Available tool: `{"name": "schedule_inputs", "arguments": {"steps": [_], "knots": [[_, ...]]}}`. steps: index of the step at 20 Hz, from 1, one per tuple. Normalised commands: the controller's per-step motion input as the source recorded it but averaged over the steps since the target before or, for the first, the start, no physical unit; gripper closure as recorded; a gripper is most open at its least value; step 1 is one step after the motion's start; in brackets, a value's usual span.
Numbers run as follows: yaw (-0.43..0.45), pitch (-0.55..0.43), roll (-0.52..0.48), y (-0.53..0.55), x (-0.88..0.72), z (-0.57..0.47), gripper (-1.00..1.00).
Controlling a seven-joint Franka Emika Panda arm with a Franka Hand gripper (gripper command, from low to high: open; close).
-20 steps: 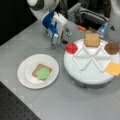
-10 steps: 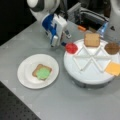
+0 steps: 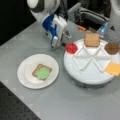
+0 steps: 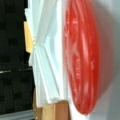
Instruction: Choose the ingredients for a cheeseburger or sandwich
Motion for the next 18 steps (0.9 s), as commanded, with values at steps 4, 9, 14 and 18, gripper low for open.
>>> {"name": "schedule_inputs", "arguments": {"steps": [4, 9, 14, 18], "knots": [[0.015, -0.189, 0.191, -0.11, 0.21, -0.23, -1.0], [0.036, -0.14, 0.152, -0.1, 0.19, -0.17, 1.0], [0.034, -0.113, 0.142, -0.09, 0.17, -0.14, 1.0], [0.029, -0.117, 0.137, -0.07, 0.16, -0.13, 1.0]]}}
